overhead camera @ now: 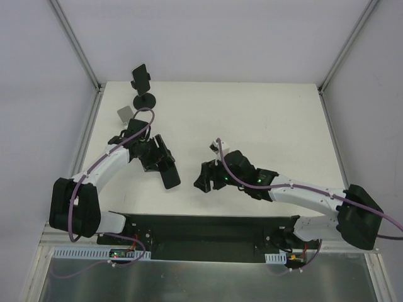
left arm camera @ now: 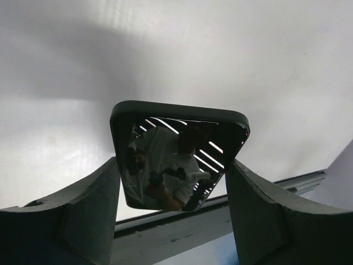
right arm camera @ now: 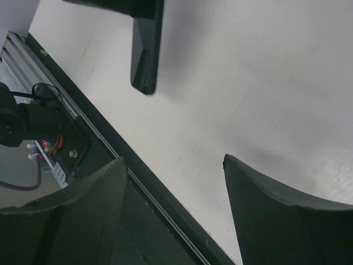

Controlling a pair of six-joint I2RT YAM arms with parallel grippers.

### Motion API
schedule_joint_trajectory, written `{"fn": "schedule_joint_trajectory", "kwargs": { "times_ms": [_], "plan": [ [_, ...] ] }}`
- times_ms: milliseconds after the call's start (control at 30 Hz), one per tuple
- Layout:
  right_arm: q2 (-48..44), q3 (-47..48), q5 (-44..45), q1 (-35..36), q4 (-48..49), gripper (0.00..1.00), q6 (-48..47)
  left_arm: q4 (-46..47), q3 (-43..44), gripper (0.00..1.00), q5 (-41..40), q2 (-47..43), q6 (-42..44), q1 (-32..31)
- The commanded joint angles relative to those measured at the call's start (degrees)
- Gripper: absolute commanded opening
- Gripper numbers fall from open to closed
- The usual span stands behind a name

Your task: Place the phone on the phone stand

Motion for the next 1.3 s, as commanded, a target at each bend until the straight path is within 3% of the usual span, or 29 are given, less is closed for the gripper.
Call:
{"fn": "schedule_joint_trajectory", "kwargs": {
  "times_ms": [0, 300, 600, 700, 767, 800, 867, 900, 933, 1000, 1033, 1133, 1267],
  "plan": [
    [6.5, 5.66, 0.41, 1.22, 9.36, 0.73, 0.01, 4.06, -1.02, 0.0, -4.68, -4.1, -14.05, -6.03],
    [13.71, 7.16, -1.79, 1.48, 14.03, 0.63, 2.03, 5.47, 1.0, 0.0, -8.56, -6.38, -24.16, -17.29],
    [13.19, 5.49, -3.01, 1.3, 16.05, 0.39, 1.33, 6.52, 1.8, 0.0, -9.97, -10.34, -28.38, -21.68],
    [12.93, 5.14, -5.74, 1.22, 18.15, 0.29, 1.24, 7.93, 0.65, 0.0, -9.44, -12.27, -28.91, -22.12],
    [12.31, 4.7, -7.14, 1.22, 19.13, 0.15, 0.63, 9.42, -0.75, 0.0, -8.83, -14.37, -28.65, -22.13],
    [12.05, 4.35, -7.58, 1.22, 20.09, 0.01, -0.59, 9.95, -1.19, 0.0, -8.57, -15.25, -28.39, -22.04],
    [10.73, 4.0, -8.9, 1.13, 20.62, 0.0, -2.0, 10.39, -2.24, 0.0, -8.56, -18.23, -27.25, -22.12],
    [10.21, 3.3, -9.52, 1.22, 21.84, 0.0, -2.88, 10.3, -2.51, 0.08, -8.39, -19.29, -26.46, -22.04],
    [8.98, 2.95, -11.35, 1.22, 22.64, 0.0, -4.72, 10.48, -2.51, 0.29, -7.69, -20.26, -25.41, -22.12],
    [7.4, 2.24, -13.38, 1.13, 23.96, 0.0, -6.66, 10.83, -2.43, 0.51, -6.63, -23.69, -19.79, -22.04],
    [5.39, 1.72, -14.96, 1.13, 23.88, 0.0, -8.32, 10.83, -2.77, 0.69, -6.45, -25.18, -17.77, -22.04],
    [0.64, 0.05, -17.68, 0.52, 23.88, 0.0, -9.22, 11.18, -4.53, 0.87, -7.07, -32.65, -11.44, -21.95],
    [-4.47, -0.92, -24.37, -3.17, 21.95, 0.0, -9.91, 11.27, -5.41, 0.9, -1.9, -40.82, -0.54, -21.95]
  ]
}}
